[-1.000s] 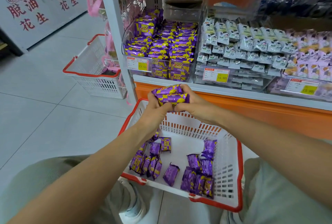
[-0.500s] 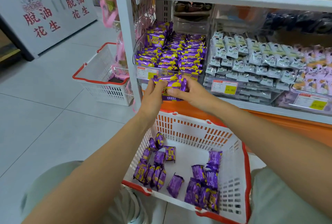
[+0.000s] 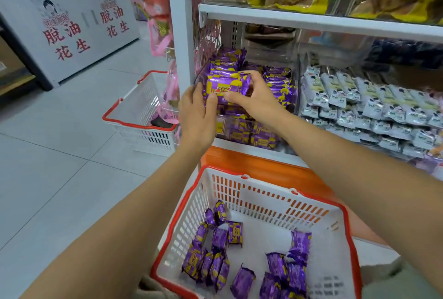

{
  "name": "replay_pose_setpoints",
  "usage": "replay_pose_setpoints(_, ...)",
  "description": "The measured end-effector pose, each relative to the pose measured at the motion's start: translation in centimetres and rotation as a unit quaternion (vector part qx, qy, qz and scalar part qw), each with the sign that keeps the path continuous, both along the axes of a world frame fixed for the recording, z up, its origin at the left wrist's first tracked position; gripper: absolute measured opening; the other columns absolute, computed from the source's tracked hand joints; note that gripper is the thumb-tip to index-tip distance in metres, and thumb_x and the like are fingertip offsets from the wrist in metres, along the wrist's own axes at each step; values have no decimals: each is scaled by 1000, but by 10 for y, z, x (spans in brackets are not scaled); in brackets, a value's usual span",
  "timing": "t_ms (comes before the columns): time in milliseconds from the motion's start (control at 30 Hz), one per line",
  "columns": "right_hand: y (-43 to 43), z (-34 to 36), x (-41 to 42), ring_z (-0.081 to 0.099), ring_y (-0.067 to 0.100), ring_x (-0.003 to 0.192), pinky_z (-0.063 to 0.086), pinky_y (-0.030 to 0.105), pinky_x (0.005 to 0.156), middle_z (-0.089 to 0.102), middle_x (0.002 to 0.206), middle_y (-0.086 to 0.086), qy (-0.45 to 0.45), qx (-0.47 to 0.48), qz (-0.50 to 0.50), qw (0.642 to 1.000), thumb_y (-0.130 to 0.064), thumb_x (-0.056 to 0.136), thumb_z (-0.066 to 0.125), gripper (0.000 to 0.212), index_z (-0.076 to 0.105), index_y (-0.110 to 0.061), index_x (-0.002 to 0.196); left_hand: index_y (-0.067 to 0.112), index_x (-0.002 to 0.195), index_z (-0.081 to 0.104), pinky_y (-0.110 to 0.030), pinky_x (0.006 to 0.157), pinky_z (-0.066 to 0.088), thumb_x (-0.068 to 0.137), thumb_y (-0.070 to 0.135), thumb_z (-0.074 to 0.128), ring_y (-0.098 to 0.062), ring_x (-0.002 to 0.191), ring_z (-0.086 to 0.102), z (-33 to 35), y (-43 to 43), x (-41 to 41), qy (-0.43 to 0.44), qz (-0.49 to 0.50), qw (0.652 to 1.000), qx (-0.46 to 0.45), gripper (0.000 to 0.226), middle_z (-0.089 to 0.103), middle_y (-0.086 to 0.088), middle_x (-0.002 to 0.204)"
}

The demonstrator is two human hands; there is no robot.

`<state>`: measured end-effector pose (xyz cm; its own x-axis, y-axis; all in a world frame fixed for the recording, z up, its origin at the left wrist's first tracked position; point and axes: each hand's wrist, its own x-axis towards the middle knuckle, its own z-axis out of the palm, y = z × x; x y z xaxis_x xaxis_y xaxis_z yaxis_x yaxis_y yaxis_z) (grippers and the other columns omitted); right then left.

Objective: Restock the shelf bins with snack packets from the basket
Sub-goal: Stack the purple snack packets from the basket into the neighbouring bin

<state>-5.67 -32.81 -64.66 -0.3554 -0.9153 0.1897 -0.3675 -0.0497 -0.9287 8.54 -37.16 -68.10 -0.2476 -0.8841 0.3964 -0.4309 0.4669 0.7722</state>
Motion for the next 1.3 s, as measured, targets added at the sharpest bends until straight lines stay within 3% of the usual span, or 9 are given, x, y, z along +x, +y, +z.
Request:
replay_pose_setpoints(67, -22, -4, -6, 63, 12, 100, 49, 21, 90, 66, 110, 2, 22, -1, -15, 1000, -19, 79, 79, 52, 48, -12, 120, 12, 152, 28, -40, 118, 8, 94, 46, 31, -28, 147, 11, -13, -6, -1, -72, 37, 996, -25, 67, 16, -15, 159)
replay_pose_setpoints(167, -46, -10, -9, 57, 9, 100, 43, 11, 78, 61, 112, -2, 51, 22, -13, 998, -18, 81, 77, 56, 46, -12, 128, 10, 153, 20, -41, 119, 4, 97, 40, 37, -28, 150, -1, -24, -11, -2, -126, 44, 991, -32, 66, 1, -15, 162)
replay_pose_setpoints(300, -65, -20, -7, 43, 18, 125, 30, 16, 92, 44, 136, 7, 135, 33, -40, 989, -25, 84, 74, 68, 39, -11, 140, 11, 154, 18, -40, 119, 7, 90, 45, 31, -28, 150, 0, -35, -20, 0, -147, 34, 988, -37, 73, -1, -14, 162)
replay_pose_setpoints(400, -70, -25, -3, 33, 26, 132, 26, 23, 106, 34, 137, 14, 186, -10, -109, 976, -24, 77, 78, 79, 34, -6, 140, 14, 155, 17, -40, 118, 8, 92, 44, 33, -28, 150, -2, -37, -21, -1, -150, 33, 988, -33, 72, -5, -13, 162)
replay_pose_setpoints(500, -71, -22, -2, 21, 26, 142, 20, 28, 112, 25, 149, 17, 167, 17, -107, 980, -24, 79, 78, 93, 18, -1, 147, 14, 155, 14, -39, 118, 8, 98, 40, 41, -29, 149, -5, -35, -19, -5, -151, 38, 987, -27, 68, -9, -13, 162)
replay_pose_setpoints(633, -74, -22, -5, 24, 25, 145, 25, 34, 116, 25, 157, 11, 157, 45, -72, 984, -29, 84, 74, 95, 13, -3, 152, 17, 155, 12, -41, 119, 3, 100, 37, 43, -30, 149, -10, -35, -20, -6, -168, 48, 984, -23, 67, -11, -12, 162)
replay_pose_setpoints(933, -75, -25, 3, 33, 28, 140, 34, 36, 107, 32, 152, 14, 194, 35, -125, 972, -33, 83, 74, 92, 18, -4, 150, 19, 155, 18, -42, 118, 6, 99, 42, 43, -27, 149, -8, -27, -20, -6, -147, 52, 988, 15, 64, -10, -10, 161)
replay_pose_setpoints(1100, -73, -30, 6, 50, 28, 114, 42, 32, 82, 45, 128, 13, 206, 0, -146, 968, -33, 82, 74, 63, 39, -4, 125, 19, 147, 38, -40, 115, 15, 89, 47, 38, -30, 144, 9, -24, -20, -4, -128, 65, 989, -26, 65, 10, -15, 157)
replay_pose_setpoints(1300, -73, -35, 5, 46, 26, 107, 38, 28, 77, 46, 116, 13, 251, -3, -153, 956, -43, 82, 72, 58, 45, -2, 113, 30, 149, 35, -45, 115, 15, 98, 47, 37, -31, 144, 6, -26, -26, -9, -163, 71, 984, 9, 54, 4, -11, 159)
